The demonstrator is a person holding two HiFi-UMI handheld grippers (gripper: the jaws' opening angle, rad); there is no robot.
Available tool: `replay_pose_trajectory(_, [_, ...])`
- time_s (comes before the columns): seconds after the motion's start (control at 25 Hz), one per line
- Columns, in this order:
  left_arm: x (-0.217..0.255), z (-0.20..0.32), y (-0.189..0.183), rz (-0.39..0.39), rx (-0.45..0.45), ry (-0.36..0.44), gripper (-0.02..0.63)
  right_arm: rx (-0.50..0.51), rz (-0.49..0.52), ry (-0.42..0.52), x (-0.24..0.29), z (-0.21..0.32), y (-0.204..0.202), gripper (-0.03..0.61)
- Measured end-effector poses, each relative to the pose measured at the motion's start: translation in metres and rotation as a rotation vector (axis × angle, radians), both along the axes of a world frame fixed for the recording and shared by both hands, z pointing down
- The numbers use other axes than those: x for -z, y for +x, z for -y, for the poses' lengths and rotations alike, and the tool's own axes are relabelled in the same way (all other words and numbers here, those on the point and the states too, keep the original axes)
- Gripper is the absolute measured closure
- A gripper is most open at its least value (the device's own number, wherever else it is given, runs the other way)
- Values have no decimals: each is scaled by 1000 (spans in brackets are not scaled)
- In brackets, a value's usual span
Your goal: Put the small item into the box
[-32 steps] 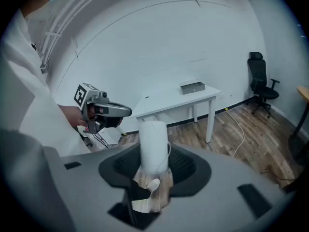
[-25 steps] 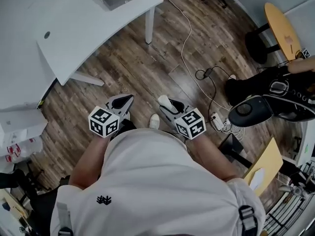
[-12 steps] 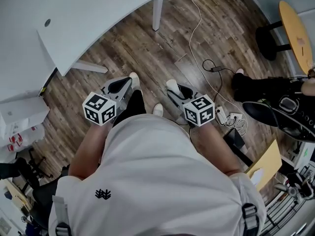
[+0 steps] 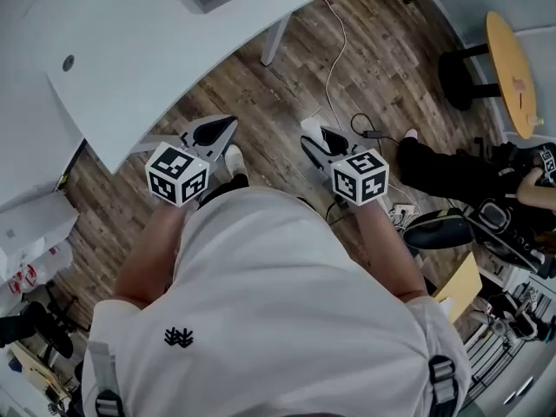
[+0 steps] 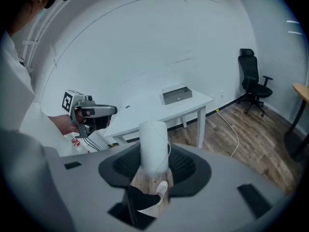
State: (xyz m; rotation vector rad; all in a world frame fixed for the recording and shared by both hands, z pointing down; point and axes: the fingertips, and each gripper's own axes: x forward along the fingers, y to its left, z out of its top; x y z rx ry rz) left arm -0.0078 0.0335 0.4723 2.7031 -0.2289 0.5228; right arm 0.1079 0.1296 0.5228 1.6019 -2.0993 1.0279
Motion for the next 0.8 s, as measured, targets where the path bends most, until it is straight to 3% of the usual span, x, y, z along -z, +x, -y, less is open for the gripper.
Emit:
replay_pose_trajectory(0.32, [-9, 64, -16, -1, 27, -25, 607, -13, -13, -6, 2, 105, 22, 408])
replay_pose_trajectory(0.52, [-8, 96, -22, -30, 115, -32, 606, 42, -36, -3, 4, 171, 39, 407])
replay_pose_trajectory(0.8, [-3, 137, -24, -13, 231, -20, 606, 114, -47, 2, -2, 272, 68, 407])
